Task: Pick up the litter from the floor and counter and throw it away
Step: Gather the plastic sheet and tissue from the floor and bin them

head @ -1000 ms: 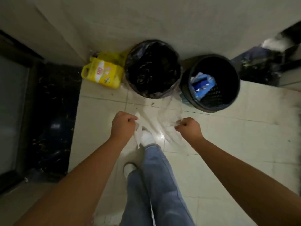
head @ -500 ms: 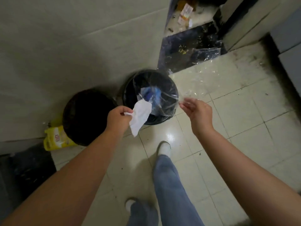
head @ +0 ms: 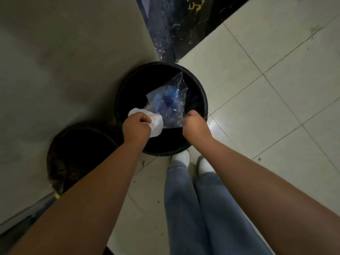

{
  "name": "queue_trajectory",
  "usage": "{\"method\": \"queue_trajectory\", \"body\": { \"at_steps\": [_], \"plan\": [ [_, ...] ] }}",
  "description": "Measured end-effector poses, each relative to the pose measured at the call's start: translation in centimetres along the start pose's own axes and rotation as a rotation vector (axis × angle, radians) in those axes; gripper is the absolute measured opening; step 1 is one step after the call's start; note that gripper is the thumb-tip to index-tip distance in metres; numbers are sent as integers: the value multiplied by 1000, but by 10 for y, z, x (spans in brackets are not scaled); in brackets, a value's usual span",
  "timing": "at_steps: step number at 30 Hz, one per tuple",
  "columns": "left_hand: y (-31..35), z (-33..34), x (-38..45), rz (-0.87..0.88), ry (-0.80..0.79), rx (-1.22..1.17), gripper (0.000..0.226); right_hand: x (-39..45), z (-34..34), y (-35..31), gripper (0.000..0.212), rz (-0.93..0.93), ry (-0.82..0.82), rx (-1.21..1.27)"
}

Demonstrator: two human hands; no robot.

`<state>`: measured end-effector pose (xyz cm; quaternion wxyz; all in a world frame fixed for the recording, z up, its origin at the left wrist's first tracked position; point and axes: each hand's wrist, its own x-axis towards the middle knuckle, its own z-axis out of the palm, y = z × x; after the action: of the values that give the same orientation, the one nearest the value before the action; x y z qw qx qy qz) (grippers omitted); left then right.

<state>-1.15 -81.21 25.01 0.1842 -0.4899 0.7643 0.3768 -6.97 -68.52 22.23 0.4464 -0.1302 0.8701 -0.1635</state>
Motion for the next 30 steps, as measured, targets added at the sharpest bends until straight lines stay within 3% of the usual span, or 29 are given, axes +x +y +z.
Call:
{"method": "queue_trajectory", "body": {
  "at_steps": [6,10,14,17,21,24,27,30],
  "plan": [
    [-40,52,96,185,-8,329,31,109,66,9,40,-114,-177,-550],
    [-71,86,137,196,-237,673,35,159,101,24,47,-21,-306,-771],
    [-81,101,133,131,-510,1031,55,153,100,29,54,59,-393,-740],
    [-63,84,114,143,-454,1076,50,124,72,17,55,99,-340,-615],
    [-11,36,71,216,-359,1103,45,62,16,2,35,42,-101,-347],
    [44,-5,38,317,-289,1143,38,8,-36,-7,32,93,5,-161],
    [107,-38,2,499,-196,1166,28,-44,-94,-8,30,84,73,-146],
    [171,-58,-42,675,-127,1151,32,-94,-155,5,37,132,187,-313]
  ]
}}
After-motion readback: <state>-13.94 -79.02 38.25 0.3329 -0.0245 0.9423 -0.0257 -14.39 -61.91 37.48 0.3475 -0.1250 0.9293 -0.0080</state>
